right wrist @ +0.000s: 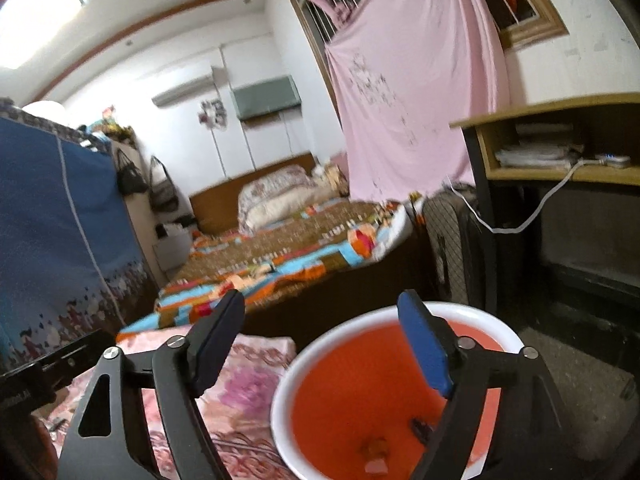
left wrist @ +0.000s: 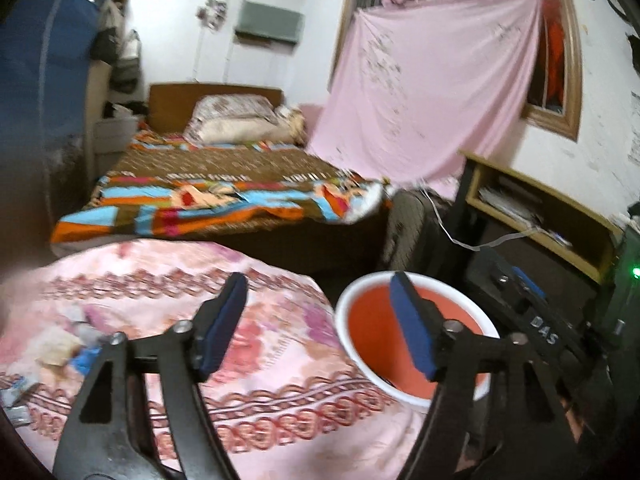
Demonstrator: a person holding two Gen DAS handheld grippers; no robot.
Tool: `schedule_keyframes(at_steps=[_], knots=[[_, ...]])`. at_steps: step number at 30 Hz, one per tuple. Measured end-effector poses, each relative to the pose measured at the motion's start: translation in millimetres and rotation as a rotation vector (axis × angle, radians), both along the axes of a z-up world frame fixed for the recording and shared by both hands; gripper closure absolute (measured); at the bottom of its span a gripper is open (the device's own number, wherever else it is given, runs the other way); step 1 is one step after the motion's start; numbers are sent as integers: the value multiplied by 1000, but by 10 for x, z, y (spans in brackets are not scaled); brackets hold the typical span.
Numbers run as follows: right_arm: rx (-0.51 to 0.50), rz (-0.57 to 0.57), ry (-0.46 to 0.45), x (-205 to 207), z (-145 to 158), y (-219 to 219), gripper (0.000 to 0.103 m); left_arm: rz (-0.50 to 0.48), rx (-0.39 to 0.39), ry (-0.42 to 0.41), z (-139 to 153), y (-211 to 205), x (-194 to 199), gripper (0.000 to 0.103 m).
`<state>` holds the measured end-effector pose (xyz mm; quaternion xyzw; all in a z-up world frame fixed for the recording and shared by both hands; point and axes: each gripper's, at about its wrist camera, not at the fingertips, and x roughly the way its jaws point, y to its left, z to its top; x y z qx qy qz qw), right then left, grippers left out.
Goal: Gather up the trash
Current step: 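Move both open tools back over the bedspread items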
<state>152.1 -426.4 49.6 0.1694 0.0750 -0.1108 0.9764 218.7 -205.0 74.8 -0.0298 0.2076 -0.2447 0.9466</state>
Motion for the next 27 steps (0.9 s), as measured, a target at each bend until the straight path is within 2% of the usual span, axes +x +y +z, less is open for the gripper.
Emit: schedule_keyframes(at_steps=[2, 4, 5, 6, 8, 18, 27], knots=[[-19, 9, -37, -21, 39, 71, 20, 41, -6, -35, 27, 111, -36, 30], [-33, 17, -69, -39, 64, 145, 10, 76, -13, -67, 40, 233, -83, 21], [-37, 22, -85, -48, 77, 186, 2, 94, -18, -81, 39, 285, -103, 16], [-41, 24, -101, -59, 86, 220, 0, 118, -24, -98, 34, 346, -132, 10], [-51, 33, -144, -91, 116, 308, 0, 168, -39, -137, 28, 491, -199, 11], [-75, 136, -281, -194, 195, 855, 0, 327, -41, -223, -34, 1135, -450, 11], [-167, 248, -369, -295, 226, 1394, 0, 457, -55, -278, -67, 1716, -702, 11]])
